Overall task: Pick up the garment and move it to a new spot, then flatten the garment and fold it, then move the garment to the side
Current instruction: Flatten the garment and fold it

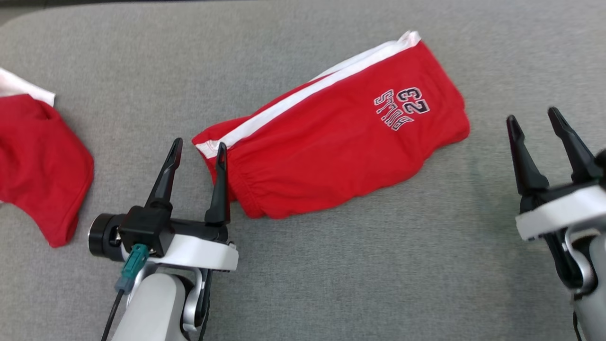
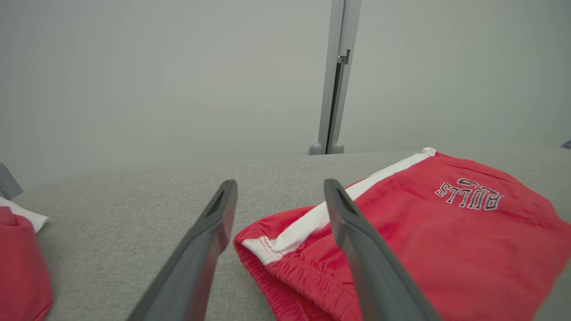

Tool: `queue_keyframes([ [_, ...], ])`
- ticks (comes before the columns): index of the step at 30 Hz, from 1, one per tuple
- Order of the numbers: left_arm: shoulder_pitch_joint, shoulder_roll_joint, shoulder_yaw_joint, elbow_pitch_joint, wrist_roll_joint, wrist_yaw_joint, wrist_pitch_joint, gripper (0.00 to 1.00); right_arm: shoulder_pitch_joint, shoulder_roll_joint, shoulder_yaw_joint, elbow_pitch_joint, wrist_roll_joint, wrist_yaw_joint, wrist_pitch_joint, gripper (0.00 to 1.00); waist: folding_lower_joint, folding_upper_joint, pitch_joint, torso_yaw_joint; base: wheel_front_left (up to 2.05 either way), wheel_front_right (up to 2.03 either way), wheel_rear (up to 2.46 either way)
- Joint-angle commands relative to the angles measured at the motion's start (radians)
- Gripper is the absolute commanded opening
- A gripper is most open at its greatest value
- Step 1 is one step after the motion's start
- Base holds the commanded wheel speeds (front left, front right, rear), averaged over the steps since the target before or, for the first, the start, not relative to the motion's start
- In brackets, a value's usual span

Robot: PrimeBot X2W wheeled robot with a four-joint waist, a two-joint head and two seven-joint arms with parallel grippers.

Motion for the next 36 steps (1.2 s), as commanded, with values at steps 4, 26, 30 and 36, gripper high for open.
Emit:
queue_keyframes([
  [4,-0.047,0.0,-0.021,-0.013,-0.012,0.011,-0.002,1.0,-0.13,-0.026,0.076,0.118,0.041,0.0,0.006,1.0,0.0,-0.0001,0.089,0.067,0.0,0.0,0.0],
  [26,-0.027,-0.002,-0.013,-0.021,-0.013,0.033,-0.002,1.0,-0.171,-0.006,0.304,0.361,0.288,0.0,-0.091,0.0,0.0,-0.0001,0.043,0.018,0.0,0.0,0.0],
  [30,0.005,-0.003,-0.002,-0.009,-0.009,0.024,-0.002,1.0,-0.039,0.01,0.262,0.339,0.304,0.0,-0.135,0.0,0.0,-0.0001,-0.002,-0.01,0.0,0.0,0.0],
  [36,0.043,-0.002,0.009,-0.009,-0.006,0.014,-0.002,1.0,0.094,0.029,0.154,0.28,0.284,-0.001,-0.156,0.0,0.0,-0.0001,-0.032,-0.038,0.0,0.0,0.0],
])
